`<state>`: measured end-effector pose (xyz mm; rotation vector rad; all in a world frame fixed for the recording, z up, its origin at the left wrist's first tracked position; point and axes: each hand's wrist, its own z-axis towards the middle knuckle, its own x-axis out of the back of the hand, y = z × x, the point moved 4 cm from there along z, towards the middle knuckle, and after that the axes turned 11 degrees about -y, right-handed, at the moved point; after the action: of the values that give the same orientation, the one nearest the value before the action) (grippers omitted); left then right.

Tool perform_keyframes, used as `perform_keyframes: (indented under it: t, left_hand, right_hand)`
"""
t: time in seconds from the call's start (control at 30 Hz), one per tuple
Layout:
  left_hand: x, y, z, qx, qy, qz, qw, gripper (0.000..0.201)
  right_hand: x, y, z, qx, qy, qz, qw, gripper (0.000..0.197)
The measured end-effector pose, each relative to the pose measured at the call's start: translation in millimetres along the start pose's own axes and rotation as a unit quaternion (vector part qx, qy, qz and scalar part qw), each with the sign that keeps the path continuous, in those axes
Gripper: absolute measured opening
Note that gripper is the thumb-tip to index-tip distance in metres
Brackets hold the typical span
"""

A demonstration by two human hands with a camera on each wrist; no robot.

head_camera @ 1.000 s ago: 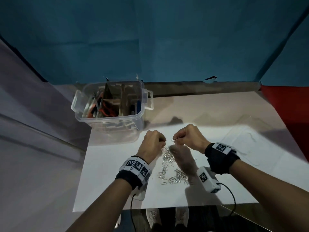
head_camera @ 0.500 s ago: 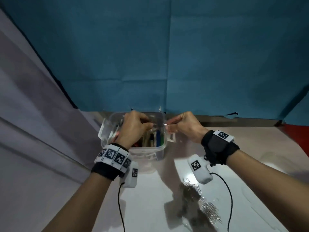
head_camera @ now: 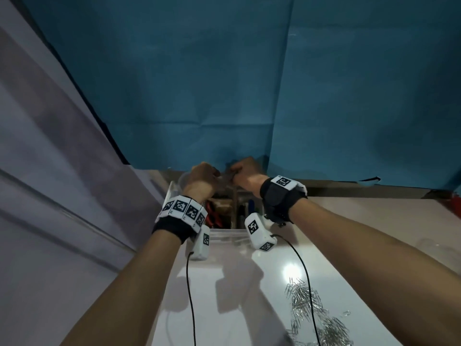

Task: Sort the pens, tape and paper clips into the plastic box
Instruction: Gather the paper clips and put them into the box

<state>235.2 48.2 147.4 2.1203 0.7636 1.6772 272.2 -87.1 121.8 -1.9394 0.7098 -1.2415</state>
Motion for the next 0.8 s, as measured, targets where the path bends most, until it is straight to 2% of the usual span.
perform_keyframes:
  t: [0.1,0.17,0.23,0.27,0.33,0.4,0.5,0.6,0.73,0.8]
  left_hand:
    - [2.9,2.5,-2.7,-0.021,0.001,0.024,0.999,0.025]
    - [1.7,11.5,-10.5,-0.041,0.001,0.062,0.997,0.024]
    - [-7.1,29.2,-26.6,-0.086,0.001,0.078,0.993,0.019]
    - [-15.2,37.8,-36.9,-0.114,-0.004,0.069,0.991,0.014]
    - [-38.7,52.3,-62.2,-0.150,-0.031,0.048,0.987,0.011]
    - [-69.6,62.0,-86.5,-0.176,-0.081,0.030,0.981,0.015]
    - [-126.7,71.6,-110.8,-0.189,-0.175,0.039,0.965,0.019]
    - [-190.6,61.3,-114.4,-0.163,-0.246,0.088,0.951,0.017]
    - [-256.1,27.4,-120.8,-0.149,-0.272,0.144,0.940,0.037]
    - [-278.7,13.2,-137.7,-0.166,-0.262,0.157,0.938,0.031]
  right_hand:
    - [15.2,7.6,-15.0,0.007,-0.005,0.055,0.998,0.024]
    - [25.3,9.0,-36.0,0.015,-0.043,0.141,0.989,0.020]
    - [37.2,13.5,-61.5,0.031,-0.080,0.166,0.982,0.014]
    - [43.4,17.6,-74.9,0.037,-0.100,0.150,0.983,0.010]
    - [53.7,34.7,-100.4,0.032,-0.156,0.098,0.982,0.017]
    - [58.3,64.4,-123.1,0.002,-0.219,0.059,0.974,0.019]
    - [53.1,119.5,-147.3,-0.056,-0.260,0.009,0.964,0.017]
    - [30.9,176.9,-157.0,-0.086,-0.249,-0.094,0.960,0.014]
    - [-4.3,231.1,-173.5,-0.049,-0.162,-0.259,0.951,0.024]
    - [-21.3,246.0,-192.1,-0.018,-0.152,-0.280,0.948,0.023]
